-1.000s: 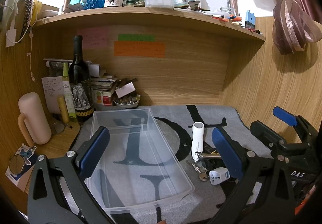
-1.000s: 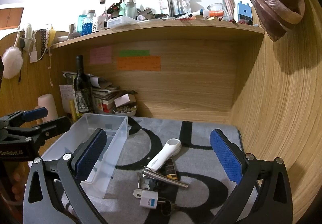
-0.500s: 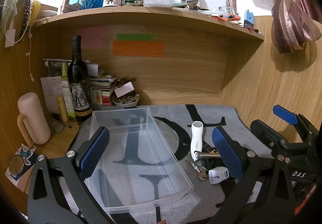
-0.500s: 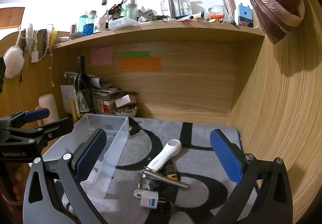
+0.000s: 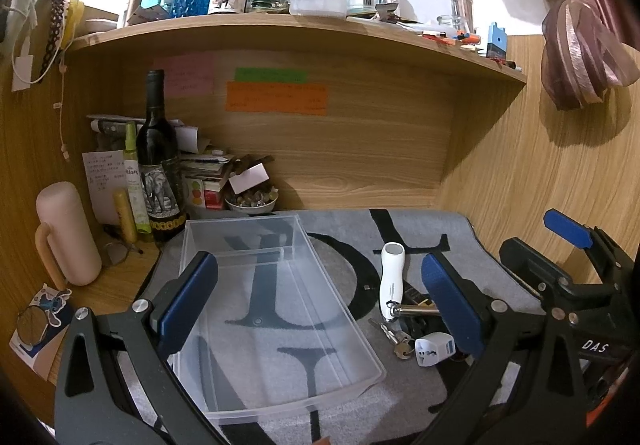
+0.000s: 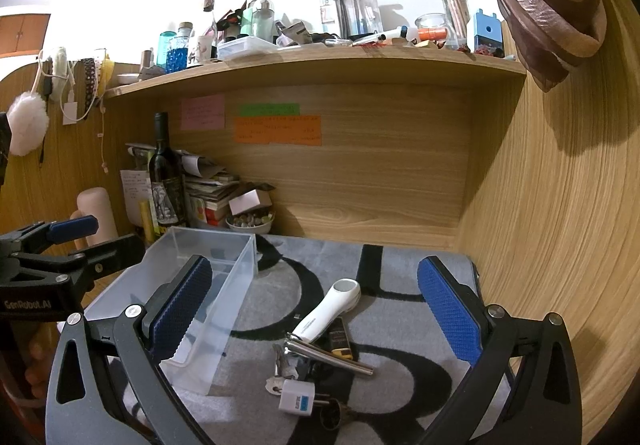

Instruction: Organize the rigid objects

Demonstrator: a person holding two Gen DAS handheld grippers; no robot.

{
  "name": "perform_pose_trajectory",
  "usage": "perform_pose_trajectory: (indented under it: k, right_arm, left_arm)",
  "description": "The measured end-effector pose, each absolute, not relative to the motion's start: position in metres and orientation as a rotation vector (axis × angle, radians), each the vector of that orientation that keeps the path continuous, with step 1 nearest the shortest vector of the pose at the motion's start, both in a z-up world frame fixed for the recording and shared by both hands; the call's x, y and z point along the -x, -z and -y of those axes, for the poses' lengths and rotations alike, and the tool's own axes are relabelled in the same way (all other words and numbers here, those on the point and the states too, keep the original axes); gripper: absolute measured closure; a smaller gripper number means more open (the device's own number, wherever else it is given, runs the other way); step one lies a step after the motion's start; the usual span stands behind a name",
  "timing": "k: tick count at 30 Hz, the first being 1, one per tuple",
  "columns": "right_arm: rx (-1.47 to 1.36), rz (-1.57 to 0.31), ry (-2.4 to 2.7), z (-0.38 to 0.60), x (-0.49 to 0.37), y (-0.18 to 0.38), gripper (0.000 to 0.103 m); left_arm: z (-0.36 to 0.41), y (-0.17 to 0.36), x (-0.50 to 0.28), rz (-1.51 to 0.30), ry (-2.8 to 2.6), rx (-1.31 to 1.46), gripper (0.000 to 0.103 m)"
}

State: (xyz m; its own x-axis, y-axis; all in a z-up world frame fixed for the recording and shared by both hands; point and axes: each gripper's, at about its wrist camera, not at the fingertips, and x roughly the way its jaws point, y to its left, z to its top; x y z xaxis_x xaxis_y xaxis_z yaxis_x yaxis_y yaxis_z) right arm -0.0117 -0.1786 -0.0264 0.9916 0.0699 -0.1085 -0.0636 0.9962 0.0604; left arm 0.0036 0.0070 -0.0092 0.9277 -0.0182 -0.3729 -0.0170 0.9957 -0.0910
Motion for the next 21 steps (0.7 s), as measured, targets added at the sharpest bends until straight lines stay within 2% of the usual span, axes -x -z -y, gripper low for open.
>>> perform_pose_trajectory:
  k: [21]
  right_arm:
    - [-0.054, -0.113, -0.068, 0.1780, 0.0113, 0.0256, 0.000]
  left_arm:
    - [-0.0048, 0.0098, -0.0020, -0.379, 0.005, 0.080, 0.000]
